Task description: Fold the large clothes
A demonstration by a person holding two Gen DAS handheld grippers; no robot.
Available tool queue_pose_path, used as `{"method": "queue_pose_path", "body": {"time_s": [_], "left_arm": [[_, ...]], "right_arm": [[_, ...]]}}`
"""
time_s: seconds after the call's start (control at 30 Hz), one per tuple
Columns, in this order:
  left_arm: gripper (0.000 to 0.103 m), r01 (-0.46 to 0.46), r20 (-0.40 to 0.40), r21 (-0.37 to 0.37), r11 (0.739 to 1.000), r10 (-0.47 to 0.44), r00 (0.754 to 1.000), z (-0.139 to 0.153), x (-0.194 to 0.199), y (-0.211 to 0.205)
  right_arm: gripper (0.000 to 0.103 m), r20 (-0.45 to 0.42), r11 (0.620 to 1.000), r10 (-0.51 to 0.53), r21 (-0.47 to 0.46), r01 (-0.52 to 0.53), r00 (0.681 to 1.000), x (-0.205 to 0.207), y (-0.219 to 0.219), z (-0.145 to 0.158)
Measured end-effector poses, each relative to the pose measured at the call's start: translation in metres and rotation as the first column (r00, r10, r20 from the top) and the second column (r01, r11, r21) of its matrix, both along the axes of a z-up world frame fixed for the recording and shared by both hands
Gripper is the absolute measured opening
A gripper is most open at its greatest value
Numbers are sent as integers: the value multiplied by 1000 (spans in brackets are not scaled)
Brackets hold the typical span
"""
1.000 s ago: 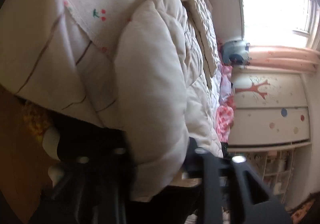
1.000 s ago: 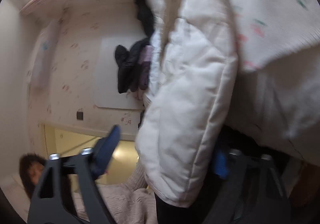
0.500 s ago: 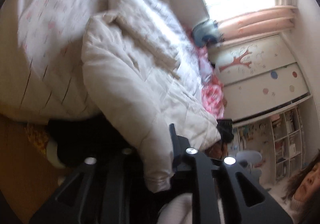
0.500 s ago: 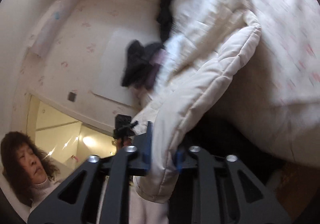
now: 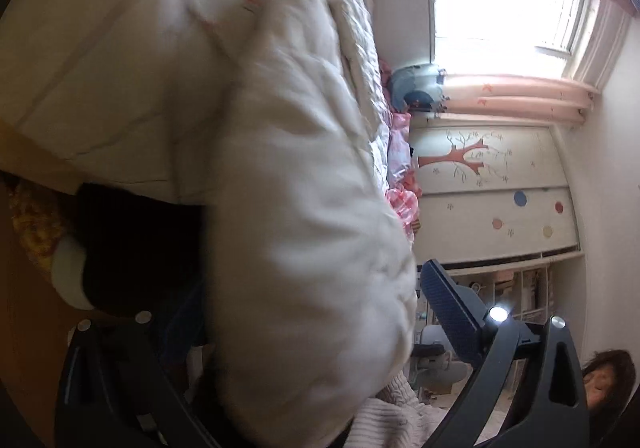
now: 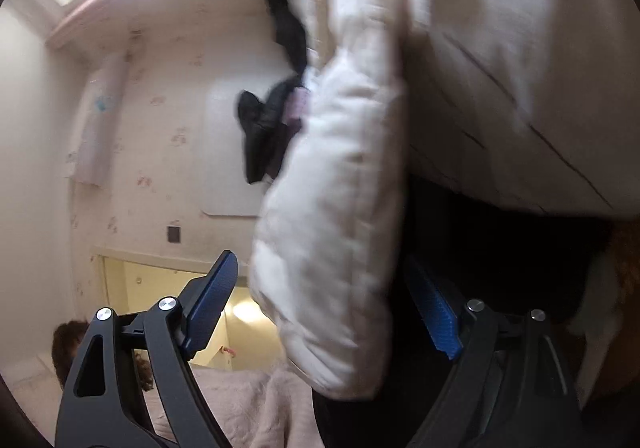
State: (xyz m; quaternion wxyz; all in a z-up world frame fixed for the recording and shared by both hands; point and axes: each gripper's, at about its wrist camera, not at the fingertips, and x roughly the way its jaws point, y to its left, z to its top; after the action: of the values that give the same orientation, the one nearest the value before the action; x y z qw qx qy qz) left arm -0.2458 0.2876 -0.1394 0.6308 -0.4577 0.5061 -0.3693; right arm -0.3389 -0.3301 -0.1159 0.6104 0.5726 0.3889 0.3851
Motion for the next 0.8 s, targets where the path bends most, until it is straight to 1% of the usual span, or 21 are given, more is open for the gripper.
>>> {"method": "queue_pose_path", "body": {"time_s": [0.03, 0.07, 0.1, 0.13, 0.17, 0.2, 0.23, 0.27, 0.33, 0.4, 0.43, 0.47, 0.53, 0.57, 0.6, 0.63, 0.7, 0.8], "left_arm": [[90, -17, 4, 23, 1000, 17, 1000, 5, 0, -4], [64, -26, 14, 53, 998, 25, 1000, 15, -1, -11], [45, -18, 23, 75, 997, 16, 1000, 22, 0, -16], [26, -16, 34, 106, 994, 12, 999, 31, -2, -19], [21, -31, 58, 128, 991, 24, 998, 43, -5, -19], [19, -47, 90, 148, 988, 34, 995, 59, -9, -17], [17, -59, 106, 152, 987, 43, 993, 71, -12, -15], [16, -67, 134, 148, 987, 47, 990, 87, -17, -13], [16, -54, 168, 144, 988, 29, 985, 105, -25, -12], [16, -27, 180, 153, 988, -1, 984, 113, -32, -11], [16, -18, 167, 161, 987, -9, 986, 109, -32, -9], [16, -15, 133, 163, 987, -7, 991, 98, -32, -5], [16, -36, 63, 124, 992, 28, 998, 79, -29, 8], [16, -60, 38, 101, 993, 57, 998, 73, -27, 12], [16, -91, 35, 63, 994, 89, 995, 72, -24, 17], [16, -116, 48, 34, 993, 115, 992, 77, -20, 15], [16, -162, 95, -13, 987, 163, 982, 98, -3, 16], [16, -214, 160, -83, 973, 225, 961, 133, 44, 13]], "right_arm": [[52, 17, 1000, 2, -18, -2, 1000, 1, 7, 5], [39, 22, 998, 2, -59, -1, 1000, 3, 13, 10], [21, 34, 998, -6, -68, 8, 999, 4, 15, 15], [19, 77, 997, -25, -66, 30, 997, 2, 15, 26], [17, 121, 997, -48, -55, 55, 992, 0, 12, 40], [17, 155, 996, -68, -43, 75, 986, -3, 9, 51], [17, 217, 995, -91, -22, 98, 972, -8, 5, 70], [17, 257, 994, -98, -16, 106, 961, -12, 5, 84], [17, 310, 995, -98, 6, 101, 946, -17, 8, 104], [17, 309, 996, -92, 8, 94, 947, -21, 8, 105], [17, 283, 996, -91, 6, 93, 955, -22, 7, 97], [17, 250, 996, -90, 18, 88, 964, -22, 6, 85], [17, 226, 993, -112, 62, 100, 968, -21, 0, 70], [17, 233, 990, -130, 83, 113, 964, -18, -1, 71], [17, 256, 988, -143, 97, 122, 956, -12, -2, 78], [17, 282, 988, -144, 100, 120, 948, -3, -1, 88], [17, 341, 989, -141, 94, 116, 929, 22, -8, 108], [17, 400, 986, -162, 94, 136, 902, 71, -16, 137]]}}
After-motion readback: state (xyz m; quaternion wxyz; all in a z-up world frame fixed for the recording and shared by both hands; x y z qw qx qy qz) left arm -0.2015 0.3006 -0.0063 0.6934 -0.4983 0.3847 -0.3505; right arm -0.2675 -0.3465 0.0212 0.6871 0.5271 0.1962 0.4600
